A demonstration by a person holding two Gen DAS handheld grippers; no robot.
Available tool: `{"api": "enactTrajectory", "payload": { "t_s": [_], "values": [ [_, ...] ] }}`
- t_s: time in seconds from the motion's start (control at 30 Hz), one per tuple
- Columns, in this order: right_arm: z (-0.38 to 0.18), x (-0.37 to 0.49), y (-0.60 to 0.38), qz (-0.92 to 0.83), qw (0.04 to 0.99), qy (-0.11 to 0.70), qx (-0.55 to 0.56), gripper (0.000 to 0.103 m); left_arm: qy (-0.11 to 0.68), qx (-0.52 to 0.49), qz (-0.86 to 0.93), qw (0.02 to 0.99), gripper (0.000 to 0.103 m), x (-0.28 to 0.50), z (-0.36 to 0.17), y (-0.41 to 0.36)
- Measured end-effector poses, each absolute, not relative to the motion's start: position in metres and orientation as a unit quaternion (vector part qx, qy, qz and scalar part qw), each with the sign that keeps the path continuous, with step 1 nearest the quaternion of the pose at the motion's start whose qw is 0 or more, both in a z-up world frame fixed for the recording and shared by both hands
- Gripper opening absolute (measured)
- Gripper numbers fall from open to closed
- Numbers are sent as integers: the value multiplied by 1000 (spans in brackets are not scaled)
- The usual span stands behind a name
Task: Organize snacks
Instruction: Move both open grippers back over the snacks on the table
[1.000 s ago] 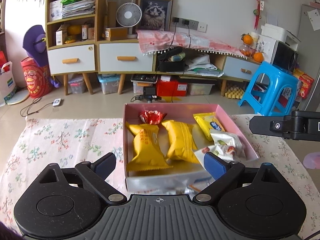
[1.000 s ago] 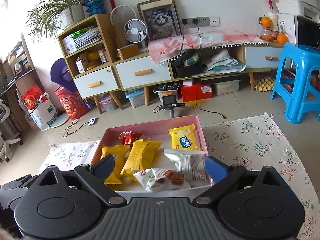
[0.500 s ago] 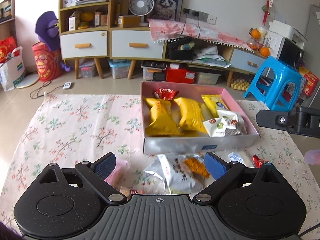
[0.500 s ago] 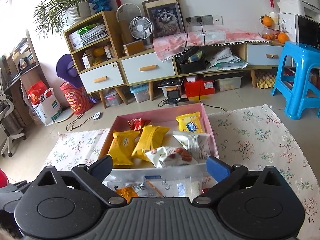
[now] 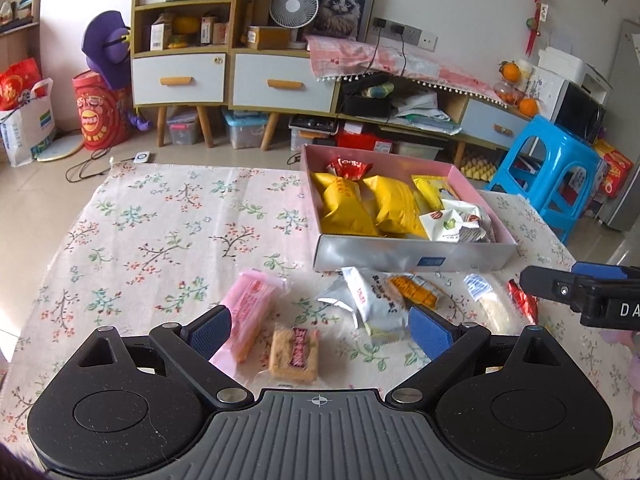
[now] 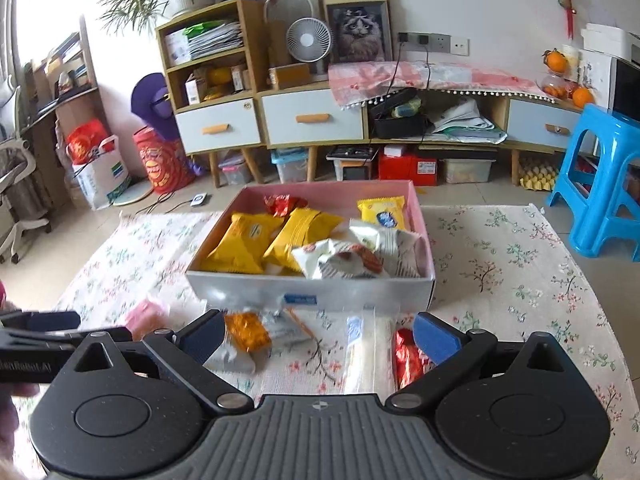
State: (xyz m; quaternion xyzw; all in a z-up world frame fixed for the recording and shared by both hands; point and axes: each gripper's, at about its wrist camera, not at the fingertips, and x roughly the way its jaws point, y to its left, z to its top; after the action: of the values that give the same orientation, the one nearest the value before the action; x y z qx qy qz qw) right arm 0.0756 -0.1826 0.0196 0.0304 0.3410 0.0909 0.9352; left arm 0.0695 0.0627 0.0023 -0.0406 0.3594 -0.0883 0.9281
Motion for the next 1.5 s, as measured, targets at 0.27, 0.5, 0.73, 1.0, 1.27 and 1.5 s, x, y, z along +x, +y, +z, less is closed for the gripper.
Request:
{"api": "enactTrajectory", "payload": {
  "t_s": [0.27,0.5,0.73,1.0,1.27,1.5],
  "values": [
    [10,57,-178,96,934,343,21,93,362,-46,-80,928,97,59,-8,80],
    [1,42,-174,107,937,331,-11,93,358,-36,-72,930,97,47,-21,97],
    [-9,33,-176,111,937,330,-29,93,360,-31,-70,930,97,38,-37,109],
    [-27,24,-181,109,931,344,-45,93,356,-12,-76,931,97,34,-53,117],
    [-47,24,-186,103,922,370,-54,93,359,2,-90,929,97,37,-70,118],
    [-57,34,-193,99,914,391,-42,93,357,35,-99,928,97,39,-79,107]
  ]
}}
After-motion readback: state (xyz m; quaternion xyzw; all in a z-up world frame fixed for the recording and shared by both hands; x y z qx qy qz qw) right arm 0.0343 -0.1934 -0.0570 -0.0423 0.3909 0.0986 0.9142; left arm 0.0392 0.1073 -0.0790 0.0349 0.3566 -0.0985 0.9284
